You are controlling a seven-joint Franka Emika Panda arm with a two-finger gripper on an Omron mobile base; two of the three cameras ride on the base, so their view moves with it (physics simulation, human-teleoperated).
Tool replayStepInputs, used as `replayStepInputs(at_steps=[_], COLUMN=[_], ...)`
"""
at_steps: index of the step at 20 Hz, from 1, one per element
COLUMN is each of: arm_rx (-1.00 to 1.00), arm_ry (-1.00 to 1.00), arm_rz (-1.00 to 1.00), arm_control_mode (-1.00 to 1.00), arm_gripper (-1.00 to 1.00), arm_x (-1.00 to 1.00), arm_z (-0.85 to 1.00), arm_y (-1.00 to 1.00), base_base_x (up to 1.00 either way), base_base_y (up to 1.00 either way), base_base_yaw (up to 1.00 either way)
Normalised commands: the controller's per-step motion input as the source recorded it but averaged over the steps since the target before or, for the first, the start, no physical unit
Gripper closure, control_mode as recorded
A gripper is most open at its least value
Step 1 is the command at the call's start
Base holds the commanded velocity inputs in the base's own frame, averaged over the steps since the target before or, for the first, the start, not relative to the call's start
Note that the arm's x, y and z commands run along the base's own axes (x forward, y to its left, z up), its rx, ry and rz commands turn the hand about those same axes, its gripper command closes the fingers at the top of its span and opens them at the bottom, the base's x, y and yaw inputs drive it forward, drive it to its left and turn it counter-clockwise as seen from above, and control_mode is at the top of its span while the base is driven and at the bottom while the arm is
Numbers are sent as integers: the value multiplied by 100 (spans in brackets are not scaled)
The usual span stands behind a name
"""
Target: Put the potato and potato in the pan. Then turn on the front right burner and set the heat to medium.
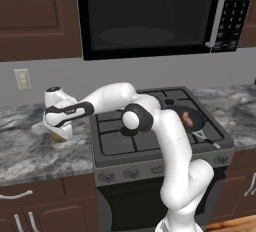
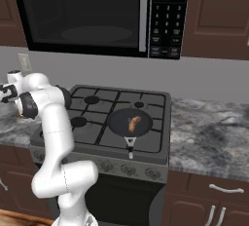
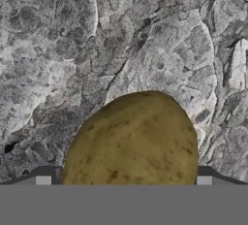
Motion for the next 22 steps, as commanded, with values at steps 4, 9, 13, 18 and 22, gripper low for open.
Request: replayStepInputs(at_steps=[4, 9, 13, 18, 22], arm_rx=[0, 0, 0, 2, 6], arm_ry=[0, 0, -5, -13, -17], arm_rz=[0, 0, 5, 18, 22], arm_control_mode=[-100, -100, -100, -100, -100], arm_gripper=[100, 100, 100, 100, 100], arm_x=[0, -7, -74, -100, -100], arm_z=[0, 0, 2, 31, 39], arm_y=[0, 0, 0, 0, -1], base_base_x=[0, 0, 0, 0, 0], base_base_y=[0, 0, 0, 0, 0], base_base_yaw=[0, 0, 0, 0, 0])
